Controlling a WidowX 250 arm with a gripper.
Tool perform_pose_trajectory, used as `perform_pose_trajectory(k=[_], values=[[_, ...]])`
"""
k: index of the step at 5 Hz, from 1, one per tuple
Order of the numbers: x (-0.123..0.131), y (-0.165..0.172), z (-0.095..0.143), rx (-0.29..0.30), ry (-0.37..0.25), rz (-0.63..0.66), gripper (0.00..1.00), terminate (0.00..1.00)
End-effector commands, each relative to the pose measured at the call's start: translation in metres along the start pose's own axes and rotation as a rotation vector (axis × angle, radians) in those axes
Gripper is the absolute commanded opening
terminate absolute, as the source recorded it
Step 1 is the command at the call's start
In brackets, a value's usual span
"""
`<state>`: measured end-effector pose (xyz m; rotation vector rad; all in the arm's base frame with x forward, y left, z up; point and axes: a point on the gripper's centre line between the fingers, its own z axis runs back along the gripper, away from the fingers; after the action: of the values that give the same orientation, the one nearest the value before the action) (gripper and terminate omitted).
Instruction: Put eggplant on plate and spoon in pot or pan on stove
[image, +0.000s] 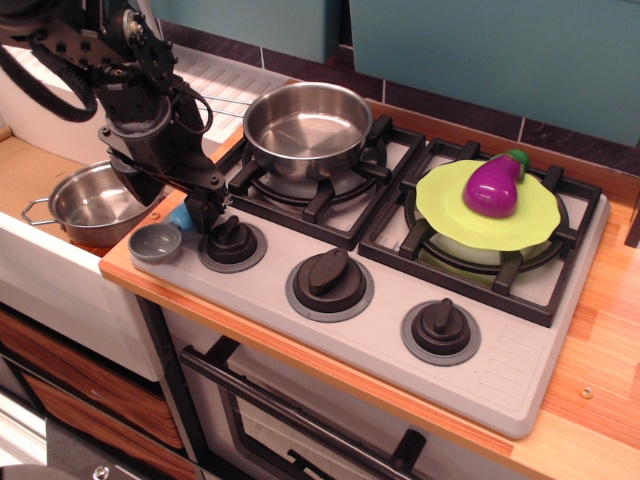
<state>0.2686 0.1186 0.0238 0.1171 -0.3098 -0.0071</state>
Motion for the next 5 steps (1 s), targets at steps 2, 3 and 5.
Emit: perform_pose_trajectory(k=[2, 3, 5], values=[[0.007, -0.010, -0.001, -0.023, 0.023, 0.013, 0.00, 0.00], [0.009, -0.011, 0.004, -0.031, 0.045, 0.009, 0.00, 0.00], [0.013, -0.011, 0.020, -0.045, 0.083, 0.005, 0.00, 0.00]])
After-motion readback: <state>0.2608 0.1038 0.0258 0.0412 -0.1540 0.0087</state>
